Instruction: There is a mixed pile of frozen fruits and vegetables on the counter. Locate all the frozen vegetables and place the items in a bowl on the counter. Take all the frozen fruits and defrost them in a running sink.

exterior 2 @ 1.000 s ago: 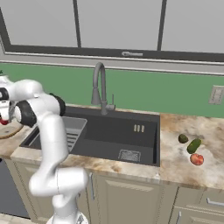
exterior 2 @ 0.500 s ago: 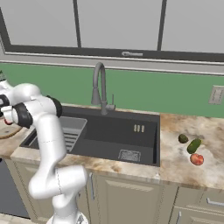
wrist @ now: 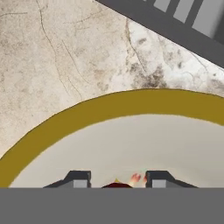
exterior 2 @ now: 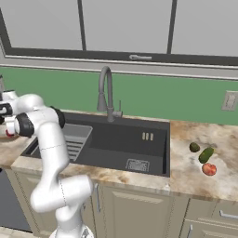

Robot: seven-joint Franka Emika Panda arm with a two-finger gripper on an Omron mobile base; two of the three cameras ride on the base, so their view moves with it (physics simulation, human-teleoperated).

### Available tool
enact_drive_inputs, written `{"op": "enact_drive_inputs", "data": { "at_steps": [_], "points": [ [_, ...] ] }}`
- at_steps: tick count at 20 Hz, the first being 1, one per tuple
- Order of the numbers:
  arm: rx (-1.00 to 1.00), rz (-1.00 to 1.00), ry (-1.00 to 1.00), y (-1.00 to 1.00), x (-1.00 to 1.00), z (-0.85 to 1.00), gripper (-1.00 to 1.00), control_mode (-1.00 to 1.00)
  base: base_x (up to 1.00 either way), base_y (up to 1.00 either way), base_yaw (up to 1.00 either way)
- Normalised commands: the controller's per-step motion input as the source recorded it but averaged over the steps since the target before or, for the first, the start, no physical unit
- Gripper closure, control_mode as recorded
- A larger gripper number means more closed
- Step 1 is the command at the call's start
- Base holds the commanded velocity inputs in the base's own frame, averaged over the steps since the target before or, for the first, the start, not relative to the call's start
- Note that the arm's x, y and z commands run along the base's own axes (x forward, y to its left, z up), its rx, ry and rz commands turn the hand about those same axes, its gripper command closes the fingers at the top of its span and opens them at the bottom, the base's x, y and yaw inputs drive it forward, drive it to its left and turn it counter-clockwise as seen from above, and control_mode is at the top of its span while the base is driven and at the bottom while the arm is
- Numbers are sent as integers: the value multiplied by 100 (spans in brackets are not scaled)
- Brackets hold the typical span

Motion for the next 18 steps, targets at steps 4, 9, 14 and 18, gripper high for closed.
{"op": "enact_drive_inputs", "data": {
  "at_steps": [4,9,14,18],
  "points": [
    [-1,-14,1,26,0,-8,-100,-100,0,0,0],
    [0,-5,0,4,-2,0,-100,-100,0,0,0],
    [0,0,-5,0,-20,7,-100,-100,0,0,0],
    [0,-2,-11,0,-27,23,-100,-100,0,0,0]
  ]
}}
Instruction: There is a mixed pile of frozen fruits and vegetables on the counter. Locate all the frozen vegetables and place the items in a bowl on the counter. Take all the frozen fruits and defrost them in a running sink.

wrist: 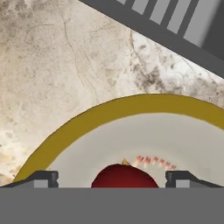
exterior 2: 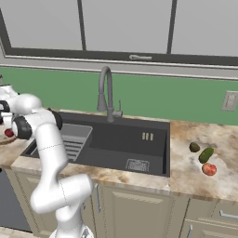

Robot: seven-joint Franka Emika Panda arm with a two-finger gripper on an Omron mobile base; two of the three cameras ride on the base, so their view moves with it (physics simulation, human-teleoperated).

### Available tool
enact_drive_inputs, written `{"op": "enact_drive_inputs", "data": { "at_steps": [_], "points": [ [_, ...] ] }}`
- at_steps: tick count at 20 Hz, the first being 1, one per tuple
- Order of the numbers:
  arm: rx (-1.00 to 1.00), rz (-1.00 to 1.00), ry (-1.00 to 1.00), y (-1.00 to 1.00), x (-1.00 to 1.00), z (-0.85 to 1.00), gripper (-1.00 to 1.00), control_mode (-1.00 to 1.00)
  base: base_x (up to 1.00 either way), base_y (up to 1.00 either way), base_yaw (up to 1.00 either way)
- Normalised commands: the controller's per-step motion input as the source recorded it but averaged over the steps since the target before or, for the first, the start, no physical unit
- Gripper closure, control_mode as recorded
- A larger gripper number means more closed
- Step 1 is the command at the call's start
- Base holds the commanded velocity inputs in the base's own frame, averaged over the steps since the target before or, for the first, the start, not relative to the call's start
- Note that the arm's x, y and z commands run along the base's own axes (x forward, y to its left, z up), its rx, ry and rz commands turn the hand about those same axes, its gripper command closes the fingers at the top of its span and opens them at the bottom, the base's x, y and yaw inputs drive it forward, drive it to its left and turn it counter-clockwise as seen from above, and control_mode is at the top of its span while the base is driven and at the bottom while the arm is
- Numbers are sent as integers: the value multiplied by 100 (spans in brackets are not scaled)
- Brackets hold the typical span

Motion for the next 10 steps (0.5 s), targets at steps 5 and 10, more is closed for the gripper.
{"op": "enact_drive_inputs", "data": {
  "at_steps": [5,10],
  "points": [
    [0,-4,-10,-1,-24,22,-100,-100,0,0,0],
    [0,-14,-5,-14,-39,16,-100,-100,0,0,0]
  ]
}}
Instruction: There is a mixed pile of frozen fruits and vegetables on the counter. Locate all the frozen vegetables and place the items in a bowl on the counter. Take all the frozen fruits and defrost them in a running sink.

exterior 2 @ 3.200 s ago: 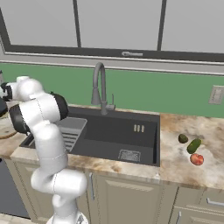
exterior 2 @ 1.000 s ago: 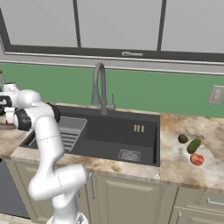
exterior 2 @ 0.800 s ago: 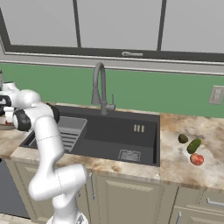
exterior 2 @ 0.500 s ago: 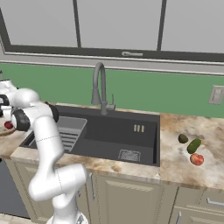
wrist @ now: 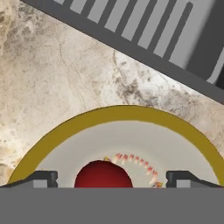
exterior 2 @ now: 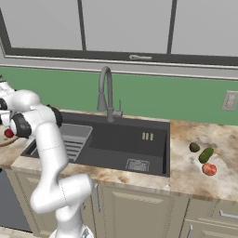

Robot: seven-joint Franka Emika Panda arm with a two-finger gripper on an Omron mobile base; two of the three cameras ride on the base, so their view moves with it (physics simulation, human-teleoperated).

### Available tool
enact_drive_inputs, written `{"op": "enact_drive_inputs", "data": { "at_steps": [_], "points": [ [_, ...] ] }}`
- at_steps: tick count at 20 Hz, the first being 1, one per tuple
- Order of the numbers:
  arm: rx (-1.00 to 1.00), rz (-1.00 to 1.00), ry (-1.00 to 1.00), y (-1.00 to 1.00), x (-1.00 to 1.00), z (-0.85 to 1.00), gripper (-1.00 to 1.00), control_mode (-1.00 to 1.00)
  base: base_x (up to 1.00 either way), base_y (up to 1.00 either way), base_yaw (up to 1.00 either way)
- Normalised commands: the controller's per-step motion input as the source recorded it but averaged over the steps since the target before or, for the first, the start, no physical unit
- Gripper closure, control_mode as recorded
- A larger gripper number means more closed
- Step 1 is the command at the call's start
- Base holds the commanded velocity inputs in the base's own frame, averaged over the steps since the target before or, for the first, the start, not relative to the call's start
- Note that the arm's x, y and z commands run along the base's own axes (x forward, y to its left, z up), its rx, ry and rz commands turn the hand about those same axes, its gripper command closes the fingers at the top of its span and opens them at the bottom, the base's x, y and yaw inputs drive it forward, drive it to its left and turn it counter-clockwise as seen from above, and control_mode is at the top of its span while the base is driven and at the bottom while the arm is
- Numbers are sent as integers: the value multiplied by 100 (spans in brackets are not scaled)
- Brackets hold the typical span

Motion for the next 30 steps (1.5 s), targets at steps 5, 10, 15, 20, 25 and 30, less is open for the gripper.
{"op": "enact_drive_inputs", "data": {
  "at_steps": [5,10,15,20,25,30],
  "points": [
    [1,-17,-2,-51,-49,25,-100,-100,0,0,0],
    [7,-3,-19,-75,-53,6,-100,-100,0,0,0],
    [13,1,-26,-95,-39,2,-100,-100,0,0,0],
    [6,20,-14,-72,-11,29,-100,-100,0,0,0],
    [-1,30,17,-28,14,15,-100,-100,0,0,0],
    [-7,36,15,-13,9,33,-100,-100,0,0,0]
  ]
}}
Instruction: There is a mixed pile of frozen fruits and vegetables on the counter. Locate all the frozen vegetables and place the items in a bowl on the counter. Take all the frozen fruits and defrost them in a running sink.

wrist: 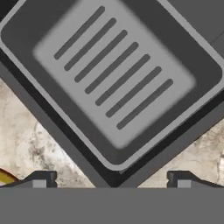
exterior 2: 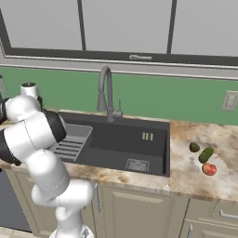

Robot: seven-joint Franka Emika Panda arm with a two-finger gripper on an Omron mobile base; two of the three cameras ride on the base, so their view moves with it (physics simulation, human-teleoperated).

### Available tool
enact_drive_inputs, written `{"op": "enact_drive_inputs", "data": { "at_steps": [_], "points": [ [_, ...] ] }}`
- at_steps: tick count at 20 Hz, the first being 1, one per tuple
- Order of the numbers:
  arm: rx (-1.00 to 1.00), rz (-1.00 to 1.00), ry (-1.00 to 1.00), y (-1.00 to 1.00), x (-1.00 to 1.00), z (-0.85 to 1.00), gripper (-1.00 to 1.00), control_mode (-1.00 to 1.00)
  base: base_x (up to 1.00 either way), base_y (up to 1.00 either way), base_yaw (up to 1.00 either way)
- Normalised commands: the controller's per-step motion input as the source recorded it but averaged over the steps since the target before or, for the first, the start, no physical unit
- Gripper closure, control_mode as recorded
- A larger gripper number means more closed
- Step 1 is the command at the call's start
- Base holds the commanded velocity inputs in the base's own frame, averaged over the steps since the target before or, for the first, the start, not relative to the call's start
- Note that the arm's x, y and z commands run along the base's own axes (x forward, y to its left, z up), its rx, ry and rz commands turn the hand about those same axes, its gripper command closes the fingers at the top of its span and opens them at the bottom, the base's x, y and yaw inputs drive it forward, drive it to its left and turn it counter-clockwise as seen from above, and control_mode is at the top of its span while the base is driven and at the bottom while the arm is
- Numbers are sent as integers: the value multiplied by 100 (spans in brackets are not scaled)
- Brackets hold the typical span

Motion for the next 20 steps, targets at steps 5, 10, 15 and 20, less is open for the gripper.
{"op": "enact_drive_inputs", "data": {
  "at_steps": [5,10,15,20],
  "points": [
    [-2,29,4,-30,19,19,-100,-100,0,0,0],
    [-1,36,-14,-48,-1,-7,-100,-100,0,0,0],
    [0,37,-5,-45,-3,-15,-100,-100,0,0,0],
    [0,15,2,-35,-9,2,-100,-100,0,0,0]
  ]
}}
